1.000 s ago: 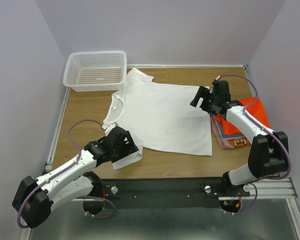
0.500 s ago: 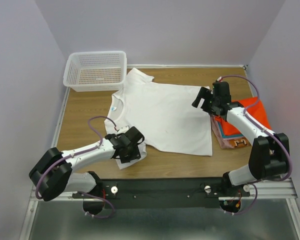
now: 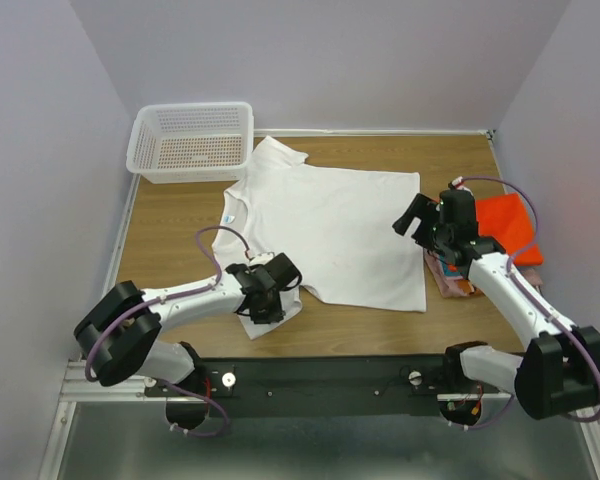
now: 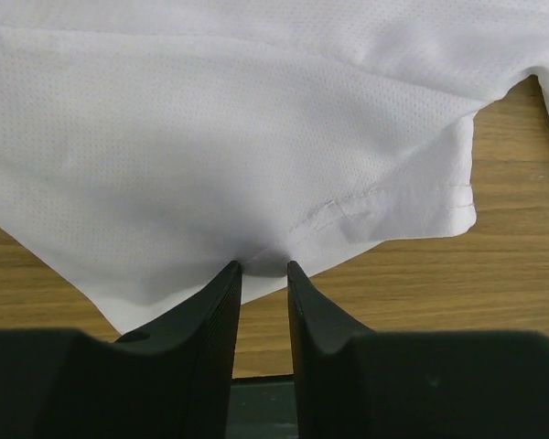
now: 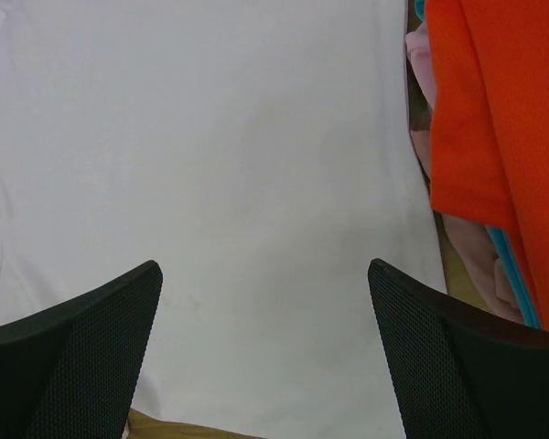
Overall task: Fold and stack the t-shirts
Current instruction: Flatten the tshirt out, then fold the tshirt
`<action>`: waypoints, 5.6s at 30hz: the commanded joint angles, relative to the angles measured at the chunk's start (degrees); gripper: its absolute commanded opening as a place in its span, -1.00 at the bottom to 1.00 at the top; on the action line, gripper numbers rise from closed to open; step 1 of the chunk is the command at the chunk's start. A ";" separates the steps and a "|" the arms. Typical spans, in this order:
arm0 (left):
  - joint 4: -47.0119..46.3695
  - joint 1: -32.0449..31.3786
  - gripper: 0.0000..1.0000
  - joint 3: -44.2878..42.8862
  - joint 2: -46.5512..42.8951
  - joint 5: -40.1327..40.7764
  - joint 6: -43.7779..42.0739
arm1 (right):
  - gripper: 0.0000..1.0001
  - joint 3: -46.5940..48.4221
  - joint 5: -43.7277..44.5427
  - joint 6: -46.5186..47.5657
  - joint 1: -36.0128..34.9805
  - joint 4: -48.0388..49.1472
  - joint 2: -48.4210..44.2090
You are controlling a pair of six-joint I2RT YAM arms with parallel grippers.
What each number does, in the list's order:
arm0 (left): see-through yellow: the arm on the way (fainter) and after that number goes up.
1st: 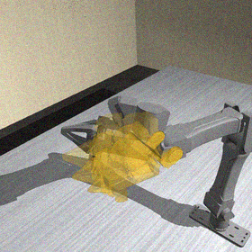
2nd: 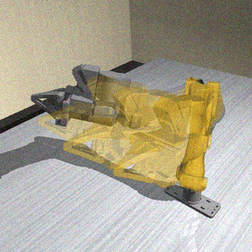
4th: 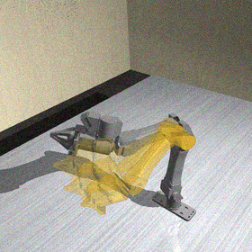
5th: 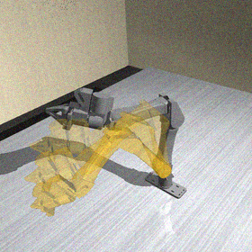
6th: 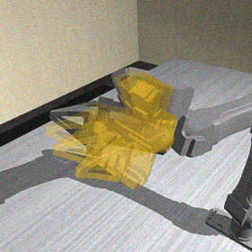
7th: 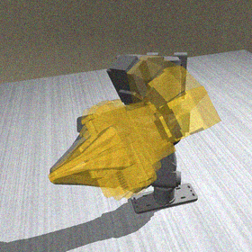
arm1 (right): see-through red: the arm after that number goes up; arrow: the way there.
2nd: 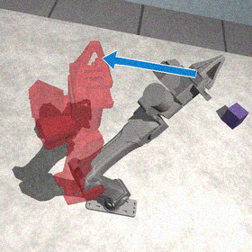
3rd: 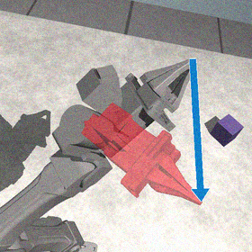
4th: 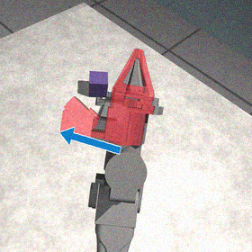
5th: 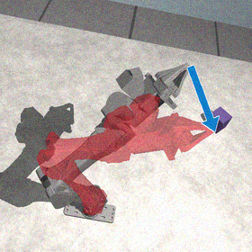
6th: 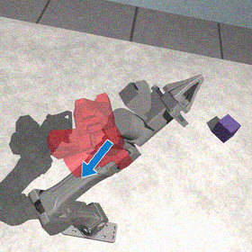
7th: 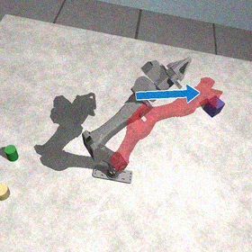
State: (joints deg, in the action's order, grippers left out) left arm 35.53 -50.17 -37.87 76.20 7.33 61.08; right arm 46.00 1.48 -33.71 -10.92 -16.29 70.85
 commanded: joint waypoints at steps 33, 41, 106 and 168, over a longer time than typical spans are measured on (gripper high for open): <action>26.71 -8.28 -1.00 -13.29 12.66 20.53 11.43 | 0.92 -19.71 -0.09 -17.34 -11.93 -22.55 -19.44; 21.07 -8.10 -1.00 -12.67 13.36 20.97 7.83 | 0.79 -22.44 4.66 -22.00 -12.55 -22.38 -19.00; 10.11 6.40 -1.00 -44.31 29.00 55.42 -19.41 | -0.99 3.75 20.85 -9.35 -12.37 -16.67 6.40; -42.91 28.37 0.97 -9.07 12.48 2.26 -30.23 | 1.00 16.38 -34.08 1.11 -18.25 18.81 27.83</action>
State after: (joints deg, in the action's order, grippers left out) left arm 1.06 -25.30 -49.63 90.78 20.23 26.20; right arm 56.66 -21.96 -31.03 -26.28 -8.97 92.14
